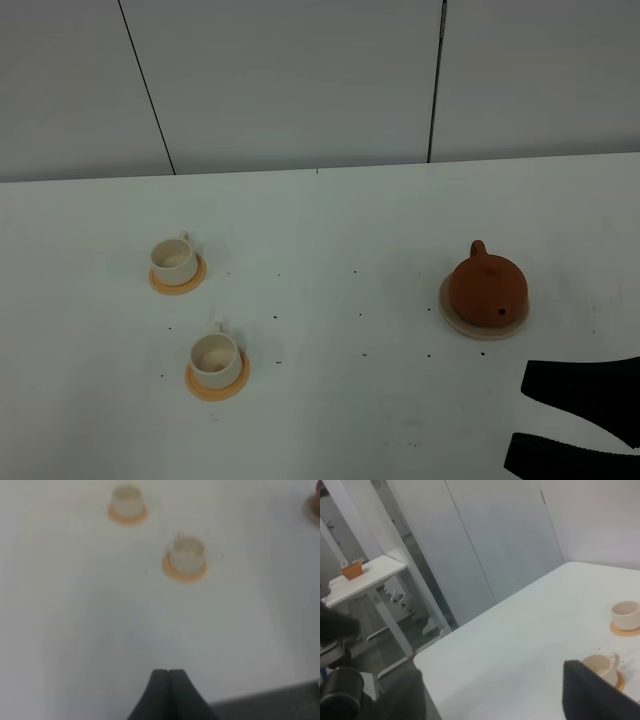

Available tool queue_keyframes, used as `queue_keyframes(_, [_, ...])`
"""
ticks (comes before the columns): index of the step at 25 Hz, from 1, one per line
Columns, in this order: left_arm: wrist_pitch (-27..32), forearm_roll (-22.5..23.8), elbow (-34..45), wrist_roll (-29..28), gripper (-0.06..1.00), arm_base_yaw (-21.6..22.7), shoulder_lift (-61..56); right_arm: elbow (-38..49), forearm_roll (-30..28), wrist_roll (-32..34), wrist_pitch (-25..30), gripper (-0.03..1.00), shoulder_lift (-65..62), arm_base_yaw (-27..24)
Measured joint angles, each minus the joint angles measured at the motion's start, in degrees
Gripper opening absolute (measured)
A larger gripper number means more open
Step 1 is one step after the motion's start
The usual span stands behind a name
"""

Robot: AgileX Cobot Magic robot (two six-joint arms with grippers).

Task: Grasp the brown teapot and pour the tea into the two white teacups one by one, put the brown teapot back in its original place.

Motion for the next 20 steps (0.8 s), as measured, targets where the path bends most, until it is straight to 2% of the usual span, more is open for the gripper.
queue_keyframes(3, [-0.8,0.0,3.0,-0.1,0.02,0.0,-1.5,0.0,0.0,0.0,0.3,0.56,0.0,0.0])
queue_keyframes(9, [-7.4,0.3,5.6,0.9,0.02,0.0,-1.7,0.0,0.0,0.0,-1.5,0.56,0.0,0.0])
queue_keyframes(15, [-8.0,0.4,5.8,1.3,0.03,0.0,-1.7,0.1,0.8,0.0,-4.0,0.56,0.0,0.0])
queue_keyframes(20, [-8.0,0.4,5.8,1.5,0.03,0.0,-1.7,0.2,2.6,3.8,-5.6,0.56,0.5,0.4])
